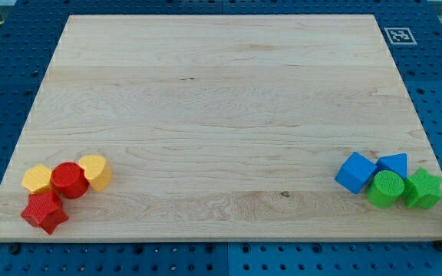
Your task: Push the blue triangle diagonal to the blue cube
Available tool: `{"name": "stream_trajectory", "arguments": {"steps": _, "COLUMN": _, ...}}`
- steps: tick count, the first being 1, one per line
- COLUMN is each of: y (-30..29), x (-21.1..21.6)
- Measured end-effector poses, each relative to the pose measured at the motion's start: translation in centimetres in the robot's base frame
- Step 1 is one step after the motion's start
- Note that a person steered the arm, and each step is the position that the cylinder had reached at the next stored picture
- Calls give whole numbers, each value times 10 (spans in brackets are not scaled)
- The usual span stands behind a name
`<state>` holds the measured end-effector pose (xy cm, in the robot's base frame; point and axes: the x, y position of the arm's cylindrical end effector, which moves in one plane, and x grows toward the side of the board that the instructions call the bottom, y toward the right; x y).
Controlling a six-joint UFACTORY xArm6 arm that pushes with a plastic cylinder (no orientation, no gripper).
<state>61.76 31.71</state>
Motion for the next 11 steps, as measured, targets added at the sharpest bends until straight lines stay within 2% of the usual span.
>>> {"name": "stream_trajectory", "arguments": {"steps": 4, "y": -21, "x": -21}}
{"name": "stream_trajectory", "arguments": {"steps": 6, "y": -47, "x": -65}}
{"name": "stream_trajectory", "arguments": {"steps": 7, "y": -49, "x": -59}}
{"name": "stream_trajectory", "arguments": {"steps": 8, "y": -49, "x": -25}}
{"name": "stream_trajectory", "arguments": {"steps": 10, "y": -53, "x": -23}}
{"name": "stream_trajectory", "arguments": {"steps": 11, "y": -82, "x": -30}}
